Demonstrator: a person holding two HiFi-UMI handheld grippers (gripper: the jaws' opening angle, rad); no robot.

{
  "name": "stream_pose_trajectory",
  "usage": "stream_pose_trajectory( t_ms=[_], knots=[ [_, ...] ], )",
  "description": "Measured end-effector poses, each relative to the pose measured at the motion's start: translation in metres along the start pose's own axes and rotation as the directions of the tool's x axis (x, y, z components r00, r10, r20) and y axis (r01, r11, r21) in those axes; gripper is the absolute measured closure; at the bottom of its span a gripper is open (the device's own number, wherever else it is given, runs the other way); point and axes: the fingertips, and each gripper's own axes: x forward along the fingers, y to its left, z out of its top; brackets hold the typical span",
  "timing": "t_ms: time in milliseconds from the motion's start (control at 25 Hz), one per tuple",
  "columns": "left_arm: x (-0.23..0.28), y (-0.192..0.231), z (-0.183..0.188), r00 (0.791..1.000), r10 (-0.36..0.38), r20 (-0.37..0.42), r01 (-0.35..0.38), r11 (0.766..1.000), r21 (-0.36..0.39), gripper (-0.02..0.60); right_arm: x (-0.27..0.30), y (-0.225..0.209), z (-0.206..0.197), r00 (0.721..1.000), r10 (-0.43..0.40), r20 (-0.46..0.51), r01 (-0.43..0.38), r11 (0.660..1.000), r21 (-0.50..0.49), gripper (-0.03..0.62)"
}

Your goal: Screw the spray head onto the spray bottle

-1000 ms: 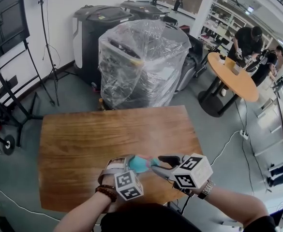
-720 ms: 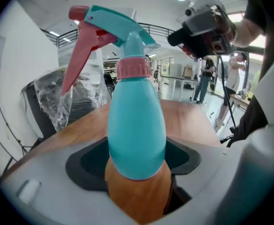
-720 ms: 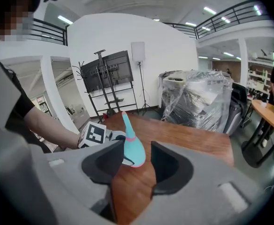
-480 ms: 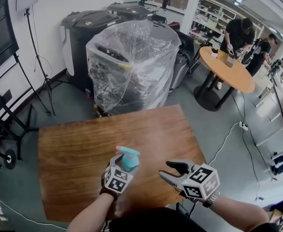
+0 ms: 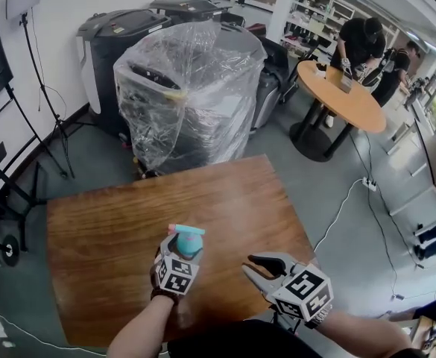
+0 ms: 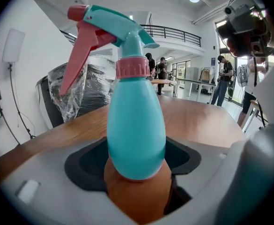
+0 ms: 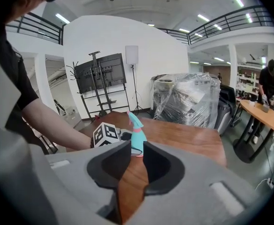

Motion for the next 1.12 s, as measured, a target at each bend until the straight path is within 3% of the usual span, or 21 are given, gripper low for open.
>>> stream_pose_trajectory(
  t_ms=[400, 720, 960, 1120],
  knots=[
    [0.0, 0.002, -0.004, 1.0, -0.001, -0.02, 0.001, 1.0, 0.013, 0.172, 0.006, 0.002, -0.003, 1.0, -0.007, 0.017, 0.008, 1.0, -0.028, 0.579],
    [-0.037, 0.008, 0.0, 1.0, 0.019, -0.007, -0.019, 0.999, 0.027, 0.178, 0.023, 0.014, 0.008, 0.997, 0.022, 0.07, -0.02, 0.999, -0.029, 0.599],
    [-0.08, 0.008, 0.014, 0.998, 0.04, 0.049, -0.041, 0.999, 0.01, 0.254, 0.04, 0.03, 0.018, 0.993, 0.048, 0.108, -0.044, 0.998, -0.034, 0.602],
    [-0.112, 0.001, 0.041, 0.991, 0.039, 0.129, -0.038, 0.999, -0.014, 0.346, 0.047, 0.04, 0.027, 0.987, 0.059, 0.146, -0.055, 0.998, -0.034, 0.602]
  ],
)
